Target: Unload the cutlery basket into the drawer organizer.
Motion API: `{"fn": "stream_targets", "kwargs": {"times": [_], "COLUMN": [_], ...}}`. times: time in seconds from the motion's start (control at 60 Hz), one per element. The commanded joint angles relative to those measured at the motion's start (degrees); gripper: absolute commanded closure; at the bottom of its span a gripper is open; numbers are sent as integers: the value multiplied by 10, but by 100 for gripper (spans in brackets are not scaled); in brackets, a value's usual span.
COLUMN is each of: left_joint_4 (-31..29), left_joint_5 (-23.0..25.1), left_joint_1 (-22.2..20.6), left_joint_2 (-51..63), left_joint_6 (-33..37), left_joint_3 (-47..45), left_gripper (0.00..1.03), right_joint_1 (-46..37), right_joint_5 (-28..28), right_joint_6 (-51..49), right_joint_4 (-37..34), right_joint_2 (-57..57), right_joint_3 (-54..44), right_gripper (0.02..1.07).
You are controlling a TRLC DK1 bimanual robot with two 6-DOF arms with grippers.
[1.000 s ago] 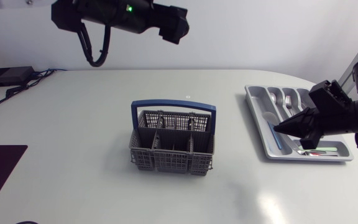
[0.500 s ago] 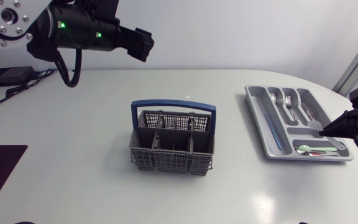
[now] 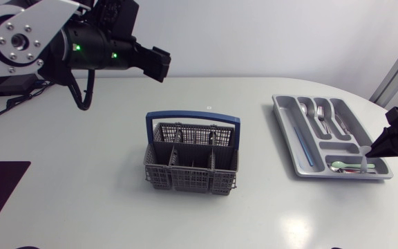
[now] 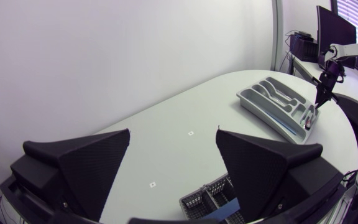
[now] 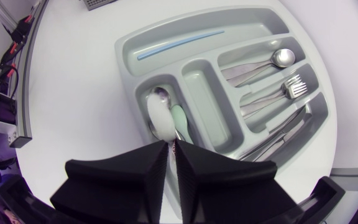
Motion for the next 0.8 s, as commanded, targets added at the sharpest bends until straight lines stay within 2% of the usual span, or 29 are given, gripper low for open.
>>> {"fn": "stream_targets", "kwargs": {"times": [0.0,0.15,0.383,0.467,0.65,0.783], "left_joint_4": [6,6,6,6,6,2], "left_joint_5": [-11,-24,-27,-27,-27,-27], "left_joint_1": [-14,-24,-29,-29,-26,-6], "left_joint_2": [-10,-12,-20,-21,-32,-55], "left_joint_6": [4,3,2,4,21,48], "left_joint_3": [-17,-19,-22,-27,-48,-86], "left_gripper": [7,7,7,7,7,7], "right_joint_1": [11,19,15,13,13,42], "right_joint_5": [16,40,25,21,-29,-79], "right_joint_6": [-37,-37,-37,-34,7,35], "right_joint_4": [-2,22,29,29,20,8], "right_joint_2": [29,49,47,31,-29,-123], "right_joint_3": [11,18,15,2,-34,-107], "right_gripper": [89,89,89,81,53,53]}}
